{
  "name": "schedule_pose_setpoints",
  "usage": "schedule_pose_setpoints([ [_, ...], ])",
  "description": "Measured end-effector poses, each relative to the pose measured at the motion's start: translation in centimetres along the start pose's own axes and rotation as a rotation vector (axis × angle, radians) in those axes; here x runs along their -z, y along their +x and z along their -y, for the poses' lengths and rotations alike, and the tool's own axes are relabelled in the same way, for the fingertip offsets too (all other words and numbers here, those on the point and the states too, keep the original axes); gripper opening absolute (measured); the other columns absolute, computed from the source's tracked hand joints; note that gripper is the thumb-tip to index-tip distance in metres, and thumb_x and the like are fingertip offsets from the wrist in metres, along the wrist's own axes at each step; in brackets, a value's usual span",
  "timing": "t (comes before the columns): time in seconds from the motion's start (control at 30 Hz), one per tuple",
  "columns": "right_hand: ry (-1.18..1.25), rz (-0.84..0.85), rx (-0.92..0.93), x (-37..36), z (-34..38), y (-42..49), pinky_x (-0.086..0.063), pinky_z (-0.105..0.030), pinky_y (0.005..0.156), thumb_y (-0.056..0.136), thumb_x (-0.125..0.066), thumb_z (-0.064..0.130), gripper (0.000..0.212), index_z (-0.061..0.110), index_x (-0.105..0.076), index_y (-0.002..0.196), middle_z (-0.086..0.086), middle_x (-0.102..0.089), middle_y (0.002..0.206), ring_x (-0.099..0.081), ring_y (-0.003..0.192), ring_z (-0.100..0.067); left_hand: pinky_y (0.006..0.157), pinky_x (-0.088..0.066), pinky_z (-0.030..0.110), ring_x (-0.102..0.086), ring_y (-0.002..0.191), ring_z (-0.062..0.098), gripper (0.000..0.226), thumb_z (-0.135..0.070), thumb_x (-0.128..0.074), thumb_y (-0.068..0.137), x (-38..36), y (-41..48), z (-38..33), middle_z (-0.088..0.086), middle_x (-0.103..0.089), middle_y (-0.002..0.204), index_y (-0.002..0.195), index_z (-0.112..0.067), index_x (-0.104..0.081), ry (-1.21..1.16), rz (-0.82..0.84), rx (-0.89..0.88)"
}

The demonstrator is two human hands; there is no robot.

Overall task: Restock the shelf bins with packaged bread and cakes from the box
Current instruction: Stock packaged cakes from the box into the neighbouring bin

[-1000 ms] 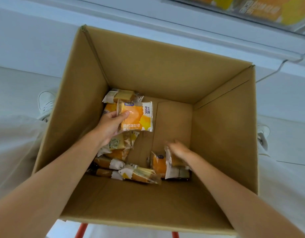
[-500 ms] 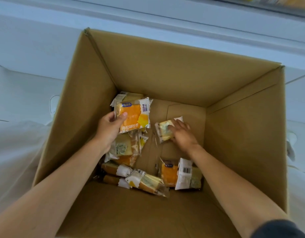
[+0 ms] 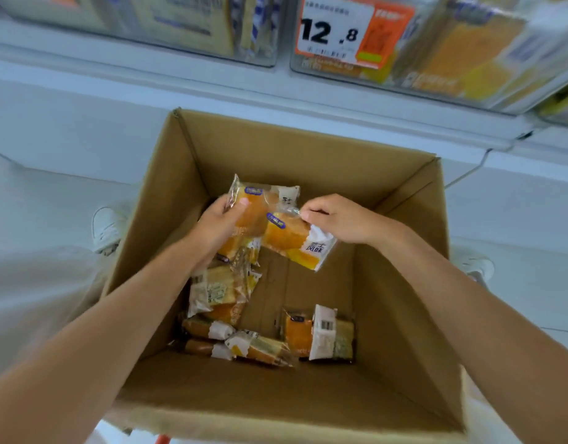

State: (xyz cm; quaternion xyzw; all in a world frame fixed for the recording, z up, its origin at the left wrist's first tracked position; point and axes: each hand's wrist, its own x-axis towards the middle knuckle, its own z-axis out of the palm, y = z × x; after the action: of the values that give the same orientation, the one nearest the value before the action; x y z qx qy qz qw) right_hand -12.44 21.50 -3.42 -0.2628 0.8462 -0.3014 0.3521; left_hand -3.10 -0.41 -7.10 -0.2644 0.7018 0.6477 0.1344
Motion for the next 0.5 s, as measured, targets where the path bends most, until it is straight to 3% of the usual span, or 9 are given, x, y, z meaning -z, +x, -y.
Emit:
schedule_pose_setpoints([
  [0.07,-0.014,-0.045,-0.006,1.2,1.7,-0.8,-0.028,-0.025,0.054,0.099,-0.050,0.017,0.037,0.008,-0.056,0.064,0.002,-0.045,0.063,-0.036,0.056,-0.006,0.099,-0.050,0.042,-0.065,0.109,0.015,0.066,-0.081,-0.053,0.072,-0.4,-1.0,-2.0,-0.006,-0.070,0.116,0.115,-0.032,-0.064,-0.001,0.090,0.005],
  [0.1,-0.005,-0.079,-0.015,1.7,2.5,-1.2,-0.028,-0.024,0.052,0.099,-0.051,0.018,0.039,0.012,-0.054,0.061,0.002,-0.045,0.061,-0.037,0.056,-0.008,0.089,-0.053,0.035,-0.067,0.098,0.012,0.061,-0.078,-0.054,0.076,-0.7,-1.6,-3.0,-0.005,-0.071,0.109,0.112,-0.029,-0.063,0.022,0.116,-0.021],
  [0.17,0.039,-0.129,-0.046,2.4,3.9,-2.1,-0.031,-0.025,0.054,0.100,-0.052,0.022,0.036,0.005,-0.062,0.070,-0.005,-0.053,0.066,-0.043,0.061,-0.012,0.074,-0.053,0.026,-0.068,0.081,0.010,0.036,-0.050,-0.066,0.087,-1.4,-2.7,-4.4,-0.003,-0.072,0.095,0.110,-0.024,-0.062,0.078,0.172,-0.101],
  [0.27,0.213,-0.310,-0.025,3.3,5.9,-3.7,-0.043,-0.025,0.067,0.098,-0.055,0.033,0.025,0.013,-0.070,0.095,-0.002,-0.070,0.089,-0.062,0.073,-0.006,0.090,-0.056,0.039,-0.073,0.095,0.017,0.039,-0.028,-0.085,0.075,-1.3,-4.2,-5.7,-0.001,-0.076,0.099,0.110,-0.022,-0.067,0.019,0.169,-0.169],
  [0.3,0.321,-0.400,-0.026,3.6,6.4,-4.2,-0.045,-0.024,0.075,0.095,-0.059,0.039,0.029,0.016,-0.066,0.112,0.002,-0.069,0.103,-0.064,0.088,-0.005,0.093,-0.055,0.044,-0.072,0.098,0.020,0.043,-0.032,-0.087,0.070,-1.1,-4.4,-6.2,0.000,-0.076,0.101,0.108,-0.023,-0.069,-0.019,0.121,-0.170],
  [0.37,0.482,-0.471,-0.081,4.0,7.2,-5.2,-0.044,-0.027,0.093,0.084,-0.065,0.055,0.076,0.019,-0.039,0.145,0.007,-0.057,0.129,-0.058,0.114,-0.011,0.094,-0.055,0.049,-0.070,0.103,0.024,0.062,-0.051,-0.089,0.058,-0.8,-5.3,-7.6,0.002,-0.076,0.104,0.110,-0.025,-0.068,-0.087,0.063,-0.163],
  [0.4,0.512,-0.439,-0.104,4.1,7.4,-5.5,-0.043,-0.033,0.101,0.078,-0.066,0.063,0.090,0.021,-0.031,0.149,0.007,-0.054,0.135,-0.056,0.120,-0.014,0.094,-0.054,0.049,-0.069,0.106,0.025,0.073,-0.060,-0.088,0.053,-0.7,-5.6,-8.2,0.002,-0.075,0.106,0.113,-0.024,-0.066,-0.125,0.070,-0.161],
  [0.43,0.535,-0.409,-0.109,4.0,7.6,-5.8,-0.044,-0.040,0.105,0.076,-0.064,0.066,0.088,0.019,-0.037,0.146,0.006,-0.057,0.135,-0.058,0.119,-0.016,0.095,-0.054,0.048,-0.068,0.108,0.026,0.079,-0.065,-0.085,0.053,-0.7,-5.9,-8.8,0.003,-0.075,0.108,0.118,-0.023,-0.064,-0.160,0.102,-0.151],
  [0.5,0.549,-0.448,-0.071,4.2,8.0,-6.0,-0.048,-0.046,0.103,0.085,-0.061,0.061,0.052,0.023,-0.061,0.122,0.003,-0.069,0.119,-0.066,0.108,-0.018,0.095,-0.052,0.044,-0.068,0.110,0.024,0.076,-0.072,-0.066,0.067,-0.7,-6.3,-10.4,0.004,-0.074,0.111,0.126,-0.026,-0.060,-0.157,0.209,-0.119],
])
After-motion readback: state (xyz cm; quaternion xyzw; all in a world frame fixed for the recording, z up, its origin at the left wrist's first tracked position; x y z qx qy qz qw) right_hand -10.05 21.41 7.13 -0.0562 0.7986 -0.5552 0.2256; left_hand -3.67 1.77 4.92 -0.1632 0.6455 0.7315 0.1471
